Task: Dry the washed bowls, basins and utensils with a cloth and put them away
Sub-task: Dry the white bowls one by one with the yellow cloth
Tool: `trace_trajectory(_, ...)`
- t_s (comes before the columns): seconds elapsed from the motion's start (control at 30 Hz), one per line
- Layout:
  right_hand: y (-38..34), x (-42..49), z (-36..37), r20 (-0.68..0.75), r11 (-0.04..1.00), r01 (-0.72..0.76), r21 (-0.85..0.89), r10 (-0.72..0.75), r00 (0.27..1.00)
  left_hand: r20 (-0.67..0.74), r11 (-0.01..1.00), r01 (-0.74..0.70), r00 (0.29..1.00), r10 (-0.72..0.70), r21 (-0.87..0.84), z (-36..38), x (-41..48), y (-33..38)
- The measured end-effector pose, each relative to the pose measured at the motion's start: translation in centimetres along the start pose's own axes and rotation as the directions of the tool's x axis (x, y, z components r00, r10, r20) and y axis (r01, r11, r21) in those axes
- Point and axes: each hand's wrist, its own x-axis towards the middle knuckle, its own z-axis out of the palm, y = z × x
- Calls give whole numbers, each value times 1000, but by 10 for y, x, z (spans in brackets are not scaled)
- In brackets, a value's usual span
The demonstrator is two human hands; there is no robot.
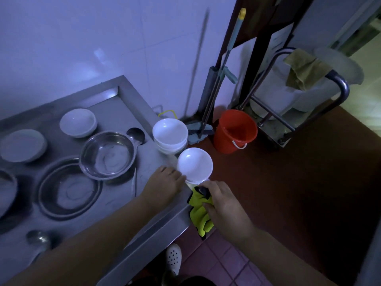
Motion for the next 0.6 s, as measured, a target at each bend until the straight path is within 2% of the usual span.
trace_trajectory(0.1, -40, 19, 22, 58, 998, 65, -6, -65, 996, 0, 996, 89, 996, -89, -30, -16, -47, -22)
trace_trajectory(0.2, -82, 41, 53, 122, 992, 124, 23, -126, 984, -2, 953, 299, 954, -300, -45, -34, -107, -59)
trace_trajectory(0.33, -143, 76, 103, 148, 974, 227, 10, -226, 963, 33, 800, 593, 805, -593, -89, -56, -186, -133)
trace_trajectory(0.43, -191, 100, 132, 163, 970, 243, 14, -242, 957, 74, 624, 771, 635, -769, -127, -63, -232, -200)
trace_trajectory(0.47, -206, 107, 140, 156, 966, 258, 15, -257, 954, 78, 578, 804, 591, -803, -139, -62, -244, -222)
trace_trajectory(0.53, -230, 119, 156, 157, 968, 248, 31, -250, 955, 47, 535, 832, 546, -836, -147, -53, -261, -268)
trace_trajectory(0.6, -248, 129, 169, 178, 976, 213, 52, -219, 959, 77, 466, 879, 474, -877, -103, -43, -268, -310)
